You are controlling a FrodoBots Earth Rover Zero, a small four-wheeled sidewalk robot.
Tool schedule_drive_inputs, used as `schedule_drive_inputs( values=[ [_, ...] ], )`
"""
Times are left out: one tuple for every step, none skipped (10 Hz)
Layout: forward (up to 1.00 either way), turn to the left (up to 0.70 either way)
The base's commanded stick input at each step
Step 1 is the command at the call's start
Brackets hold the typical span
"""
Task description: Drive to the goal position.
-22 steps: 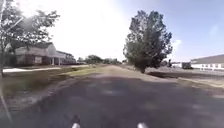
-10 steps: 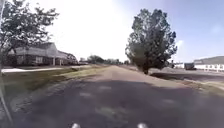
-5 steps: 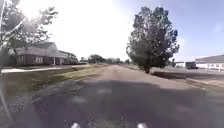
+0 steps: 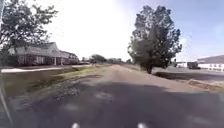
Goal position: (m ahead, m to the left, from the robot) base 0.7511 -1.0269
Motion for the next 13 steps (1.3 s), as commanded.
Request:
schedule_drive_inputs(
  values=[
    [0.70,0.00],
    [0.70,0.00],
    [0.70,0.00],
    [0.70,0.00],
    [0.70,0.00],
    [0.70,0.00],
    [0.70,0.00],
    [0.70,0.00],
    [0.70,0.00],
    [0.70,0.00],
    [0.70,0.00],
    [0.70,0.00],
    [0.70,0.00]
  ],
)
